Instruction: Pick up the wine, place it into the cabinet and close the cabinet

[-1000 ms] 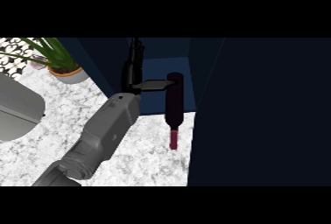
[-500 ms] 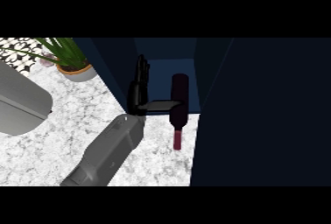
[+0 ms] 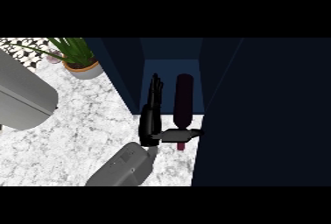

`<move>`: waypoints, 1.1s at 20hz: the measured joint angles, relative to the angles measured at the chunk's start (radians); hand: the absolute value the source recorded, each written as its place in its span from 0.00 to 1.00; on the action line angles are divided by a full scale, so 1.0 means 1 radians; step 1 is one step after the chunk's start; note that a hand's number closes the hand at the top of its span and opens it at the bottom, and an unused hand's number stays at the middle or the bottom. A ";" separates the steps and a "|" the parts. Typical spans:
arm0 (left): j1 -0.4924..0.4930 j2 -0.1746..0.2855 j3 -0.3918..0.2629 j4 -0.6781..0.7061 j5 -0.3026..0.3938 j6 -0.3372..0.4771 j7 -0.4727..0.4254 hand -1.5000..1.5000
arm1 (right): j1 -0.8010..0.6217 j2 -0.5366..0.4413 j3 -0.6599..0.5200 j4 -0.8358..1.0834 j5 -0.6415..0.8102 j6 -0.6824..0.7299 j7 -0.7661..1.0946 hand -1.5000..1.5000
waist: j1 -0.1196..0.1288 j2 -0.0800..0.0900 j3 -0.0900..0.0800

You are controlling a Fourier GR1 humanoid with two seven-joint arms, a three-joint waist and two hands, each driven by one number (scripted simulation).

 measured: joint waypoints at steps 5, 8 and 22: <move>0.140 0.019 -0.060 -0.218 -0.063 0.072 0.048 0.00 | 0.015 -0.007 -0.015 -0.002 -0.004 0.007 -0.010 0.00 | 0.005 0.000 0.000; 0.216 0.077 -0.084 -0.356 -0.092 0.106 0.095 0.00 | 0.018 -0.003 -0.004 -0.004 -0.002 0.001 -0.005 0.00 | 0.006 0.000 0.000; 0.490 0.289 -0.158 -0.820 -0.200 0.124 0.200 0.00 | 0.013 -0.015 -0.006 0.000 -0.037 0.051 0.039 1.00 | 0.005 0.002 0.000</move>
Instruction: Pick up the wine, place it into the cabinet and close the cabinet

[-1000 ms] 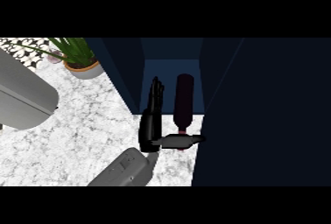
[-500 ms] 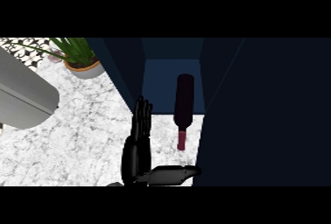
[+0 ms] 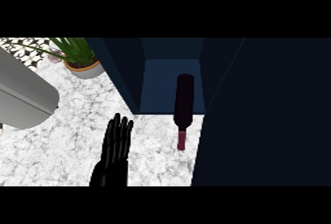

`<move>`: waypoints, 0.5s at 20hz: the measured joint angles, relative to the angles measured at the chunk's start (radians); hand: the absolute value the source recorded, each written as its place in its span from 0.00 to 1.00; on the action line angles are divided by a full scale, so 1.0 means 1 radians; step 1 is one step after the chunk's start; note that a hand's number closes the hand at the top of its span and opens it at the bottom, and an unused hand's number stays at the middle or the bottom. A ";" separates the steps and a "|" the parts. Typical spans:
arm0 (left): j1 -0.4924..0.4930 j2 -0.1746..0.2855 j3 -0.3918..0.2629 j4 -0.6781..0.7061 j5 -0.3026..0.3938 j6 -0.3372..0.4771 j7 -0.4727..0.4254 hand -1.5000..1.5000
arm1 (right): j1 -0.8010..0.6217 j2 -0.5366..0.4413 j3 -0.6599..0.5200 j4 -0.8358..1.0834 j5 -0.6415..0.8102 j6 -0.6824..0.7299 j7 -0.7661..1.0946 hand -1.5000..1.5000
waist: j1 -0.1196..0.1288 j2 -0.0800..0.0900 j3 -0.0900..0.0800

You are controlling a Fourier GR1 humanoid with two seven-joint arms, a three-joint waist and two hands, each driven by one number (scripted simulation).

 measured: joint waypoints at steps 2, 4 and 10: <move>0.035 0.053 0.013 -0.046 0.011 -0.041 0.005 0.00 | 0.015 -0.006 0.007 0.004 -0.010 0.025 -0.005 1.00 | 0.000 0.000 0.000; 0.063 0.084 0.017 -0.076 0.011 -0.074 0.005 0.00 | 0.018 -0.004 0.029 0.005 -0.012 0.035 0.002 1.00 | 0.000 0.001 0.000; 0.169 0.201 0.100 -0.139 0.059 -0.223 -0.032 0.00 | 0.046 -0.016 0.055 0.003 -0.022 0.082 -0.012 1.00 | 0.000 0.001 0.000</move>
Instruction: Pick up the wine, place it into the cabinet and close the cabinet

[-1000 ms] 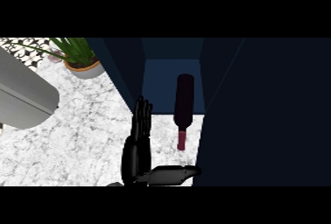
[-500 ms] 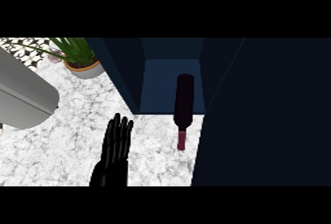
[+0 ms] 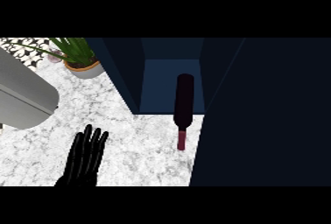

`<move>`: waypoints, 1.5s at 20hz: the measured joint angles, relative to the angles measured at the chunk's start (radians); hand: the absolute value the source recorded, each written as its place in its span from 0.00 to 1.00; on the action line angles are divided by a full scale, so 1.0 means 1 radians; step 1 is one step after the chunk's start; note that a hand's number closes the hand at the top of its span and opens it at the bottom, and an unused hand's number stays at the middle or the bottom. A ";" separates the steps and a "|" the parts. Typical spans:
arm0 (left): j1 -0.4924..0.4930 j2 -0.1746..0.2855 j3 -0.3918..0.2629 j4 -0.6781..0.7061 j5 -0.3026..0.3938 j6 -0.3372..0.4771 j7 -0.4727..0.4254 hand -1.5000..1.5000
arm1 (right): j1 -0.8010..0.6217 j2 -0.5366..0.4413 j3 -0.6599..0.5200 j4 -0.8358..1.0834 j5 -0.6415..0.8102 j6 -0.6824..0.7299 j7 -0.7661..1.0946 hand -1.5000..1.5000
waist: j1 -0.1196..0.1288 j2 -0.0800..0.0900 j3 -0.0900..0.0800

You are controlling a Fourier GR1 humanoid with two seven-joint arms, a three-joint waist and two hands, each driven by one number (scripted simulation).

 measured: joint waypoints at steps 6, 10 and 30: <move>0.043 0.070 0.107 -0.052 0.056 -0.063 0.010 0.00 | 0.061 0.037 0.097 0.003 -0.026 0.001 0.056 1.00 | 0.000 0.000 0.000; 0.092 0.110 0.183 -0.084 0.098 -0.104 0.006 0.00 | 0.115 0.055 0.174 -0.003 -0.037 -0.001 0.088 1.00 | 0.000 -0.001 0.000; 0.237 0.257 0.573 -0.046 0.317 -0.398 0.027 0.00 | -0.011 0.017 0.592 0.039 0.125 -0.274 0.102 1.00 | 0.004 -0.006 -0.003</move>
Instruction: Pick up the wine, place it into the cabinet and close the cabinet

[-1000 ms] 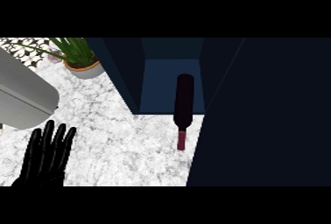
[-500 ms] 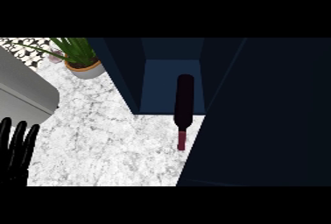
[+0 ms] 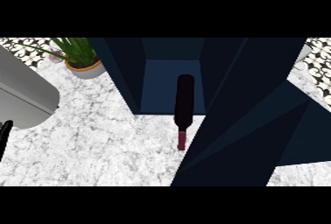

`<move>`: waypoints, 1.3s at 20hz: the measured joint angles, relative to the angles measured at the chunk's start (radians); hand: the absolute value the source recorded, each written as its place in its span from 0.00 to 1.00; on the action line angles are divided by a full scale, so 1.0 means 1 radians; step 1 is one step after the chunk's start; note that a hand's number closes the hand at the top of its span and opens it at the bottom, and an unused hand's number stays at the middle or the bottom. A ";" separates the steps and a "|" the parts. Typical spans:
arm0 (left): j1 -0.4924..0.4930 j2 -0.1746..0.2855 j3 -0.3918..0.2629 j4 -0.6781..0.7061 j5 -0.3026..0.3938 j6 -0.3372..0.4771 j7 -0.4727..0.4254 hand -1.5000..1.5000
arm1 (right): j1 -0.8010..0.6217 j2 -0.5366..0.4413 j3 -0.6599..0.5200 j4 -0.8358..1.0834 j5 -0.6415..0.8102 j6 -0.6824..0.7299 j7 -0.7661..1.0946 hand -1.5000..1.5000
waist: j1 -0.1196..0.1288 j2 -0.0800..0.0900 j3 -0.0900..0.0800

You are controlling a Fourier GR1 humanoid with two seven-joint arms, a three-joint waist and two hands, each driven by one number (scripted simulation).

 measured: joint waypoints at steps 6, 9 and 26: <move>-0.028 0.015 0.054 0.039 0.038 -0.047 0.038 0.00 | -0.126 -0.053 0.063 0.026 0.078 -0.160 -0.001 1.00 | -0.001 0.000 -0.001; -0.043 0.011 0.059 0.049 0.044 -0.065 0.051 0.00 | -0.188 -0.087 0.082 0.033 0.104 -0.221 0.001 1.00 | 0.001 0.001 -0.001; -0.134 -0.037 0.039 0.052 0.063 -0.074 0.134 0.00 | -0.631 -0.095 0.033 0.240 -0.060 -0.447 0.014 1.00 | 0.040 0.014 -0.001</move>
